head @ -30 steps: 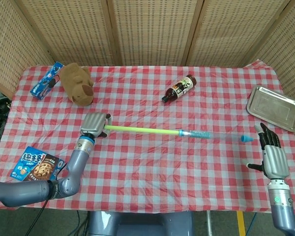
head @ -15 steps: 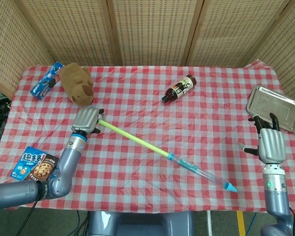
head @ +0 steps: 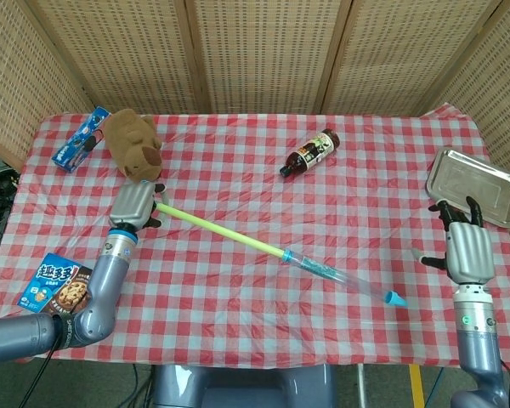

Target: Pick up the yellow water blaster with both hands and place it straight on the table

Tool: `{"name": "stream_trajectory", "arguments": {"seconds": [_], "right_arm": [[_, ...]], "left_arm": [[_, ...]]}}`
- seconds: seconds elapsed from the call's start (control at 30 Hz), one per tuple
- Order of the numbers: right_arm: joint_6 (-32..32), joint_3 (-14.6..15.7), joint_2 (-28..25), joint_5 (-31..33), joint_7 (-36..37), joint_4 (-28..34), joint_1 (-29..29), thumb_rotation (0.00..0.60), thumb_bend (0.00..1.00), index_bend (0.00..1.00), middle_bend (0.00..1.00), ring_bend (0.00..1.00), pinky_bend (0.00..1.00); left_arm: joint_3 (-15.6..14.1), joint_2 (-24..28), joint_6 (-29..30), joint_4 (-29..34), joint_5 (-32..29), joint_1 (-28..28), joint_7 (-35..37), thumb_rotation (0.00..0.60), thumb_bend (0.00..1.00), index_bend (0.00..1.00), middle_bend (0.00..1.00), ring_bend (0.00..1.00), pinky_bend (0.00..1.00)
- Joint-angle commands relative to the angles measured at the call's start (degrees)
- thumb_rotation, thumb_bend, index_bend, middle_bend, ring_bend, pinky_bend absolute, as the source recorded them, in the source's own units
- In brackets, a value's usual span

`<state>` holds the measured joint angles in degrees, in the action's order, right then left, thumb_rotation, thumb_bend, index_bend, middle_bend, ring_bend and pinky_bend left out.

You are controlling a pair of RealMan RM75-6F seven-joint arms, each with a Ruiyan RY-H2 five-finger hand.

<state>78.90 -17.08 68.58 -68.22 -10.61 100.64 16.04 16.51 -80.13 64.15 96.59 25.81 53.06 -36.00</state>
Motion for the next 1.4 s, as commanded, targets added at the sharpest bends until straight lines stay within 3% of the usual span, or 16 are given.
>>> {"name": "stream_trajectory", "arguments": {"seconds": [0.03, 0.53, 0.67, 0.83, 0.93, 1.2, 1.4], "right_arm": [[-0.05, -0.16, -0.32, 0.33, -0.02, 0.34, 0.14, 0.6, 0.12, 0.18, 0.39, 0.38, 0.1], [-4.02, 0.49, -1.6, 4.29, 0.13, 2.11, 1.31, 0.6, 0.14, 0.21, 0.4, 0.38, 0.1], [-4.43, 0.85, -1.2, 4.56, -0.27, 2.25, 1.77, 0.6, 0.21, 0.26, 0.45, 0.43, 0.11], [-4.48, 1.09, -0.74, 4.73, -0.74, 2.14, 2.18, 0.6, 0.22, 0.28, 0.54, 0.52, 0.15], [-4.43, 1.09, -0.41, 4.98, -0.94, 1.9, 2.44, 0.6, 0.23, 0.28, 0.62, 0.61, 0.21], [-2.89, 0.84, 0.8, 4.4, -1.12, 1.22, 2.74, 0.6, 0.26, 0.37, 0.95, 0.92, 0.58], [-4.49, 0.96, 0.08, 6.07, -1.23, 3.13, 3.15, 0.6, 0.29, 0.41, 1.0, 1.0, 0.64]], "left_arm": [[0.61, 0.18, 0.83, 0.11, -1.7, 0.41, -0.71, 0.6, 0.68, 0.88, 0.93, 0.87, 0.76], [3.49, 1.09, 1.53, -1.2, -7.89, 3.3, -3.58, 0.6, 0.69, 0.88, 0.93, 0.88, 0.76], [3.87, 0.83, 2.25, -0.93, -8.5, 4.12, -4.31, 0.6, 0.69, 0.88, 0.93, 0.88, 0.76], [4.09, 0.39, 2.72, -1.23, -9.19, 4.61, -4.59, 0.6, 0.69, 0.88, 0.93, 0.88, 0.76], [4.16, 0.13, 2.7, -1.71, -9.72, 4.79, -4.63, 0.6, 0.69, 0.88, 0.93, 0.88, 0.76], [4.27, -0.36, 2.72, -3.07, -10.33, 5.01, -4.61, 0.6, 0.69, 0.88, 0.93, 0.88, 0.76], [5.12, -0.73, 1.99, -3.98, -11.27, 5.3, -3.98, 0.6, 0.69, 0.88, 0.94, 0.88, 0.77]]}}
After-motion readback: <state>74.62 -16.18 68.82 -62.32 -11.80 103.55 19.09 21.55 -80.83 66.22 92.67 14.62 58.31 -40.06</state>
